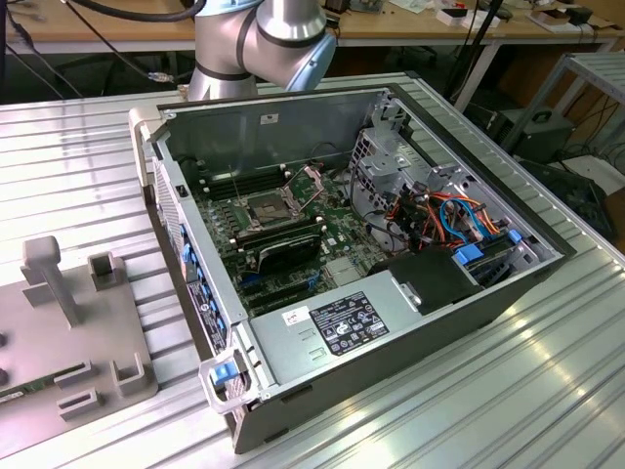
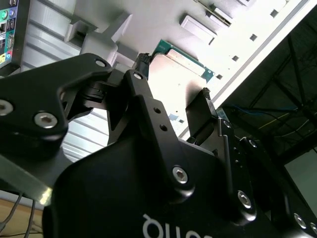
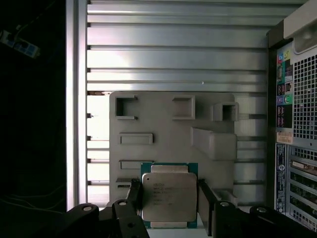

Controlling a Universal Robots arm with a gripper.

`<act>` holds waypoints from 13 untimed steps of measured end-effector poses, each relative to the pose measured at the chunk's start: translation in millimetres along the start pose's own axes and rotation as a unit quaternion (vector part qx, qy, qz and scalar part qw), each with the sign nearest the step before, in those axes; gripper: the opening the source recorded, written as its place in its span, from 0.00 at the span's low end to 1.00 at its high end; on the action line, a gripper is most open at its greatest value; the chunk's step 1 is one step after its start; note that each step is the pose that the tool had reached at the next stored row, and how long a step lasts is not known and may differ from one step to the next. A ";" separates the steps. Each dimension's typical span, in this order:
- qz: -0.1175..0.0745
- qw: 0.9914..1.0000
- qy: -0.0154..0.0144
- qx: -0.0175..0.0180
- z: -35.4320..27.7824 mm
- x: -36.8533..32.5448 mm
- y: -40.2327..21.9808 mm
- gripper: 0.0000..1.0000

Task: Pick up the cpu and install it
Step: 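Pick up the cpu and move it towards the insertion slot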

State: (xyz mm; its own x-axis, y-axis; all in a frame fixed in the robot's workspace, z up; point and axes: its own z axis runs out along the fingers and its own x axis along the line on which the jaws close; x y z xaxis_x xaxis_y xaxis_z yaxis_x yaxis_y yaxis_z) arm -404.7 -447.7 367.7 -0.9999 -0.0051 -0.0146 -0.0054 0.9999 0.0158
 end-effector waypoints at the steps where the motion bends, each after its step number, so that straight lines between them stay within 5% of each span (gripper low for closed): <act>1: 0.000 1.000 0.000 0.000 0.0 -1.5 0.0 0.55; 13: 0.000 1.000 0.000 0.000 0.3 -19.8 -0.1 0.55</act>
State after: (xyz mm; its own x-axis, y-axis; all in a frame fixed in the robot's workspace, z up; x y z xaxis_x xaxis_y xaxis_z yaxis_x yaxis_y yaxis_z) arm -384.9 -447.7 367.7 -0.9999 -0.0051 -0.0146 -0.0053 0.9999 0.0158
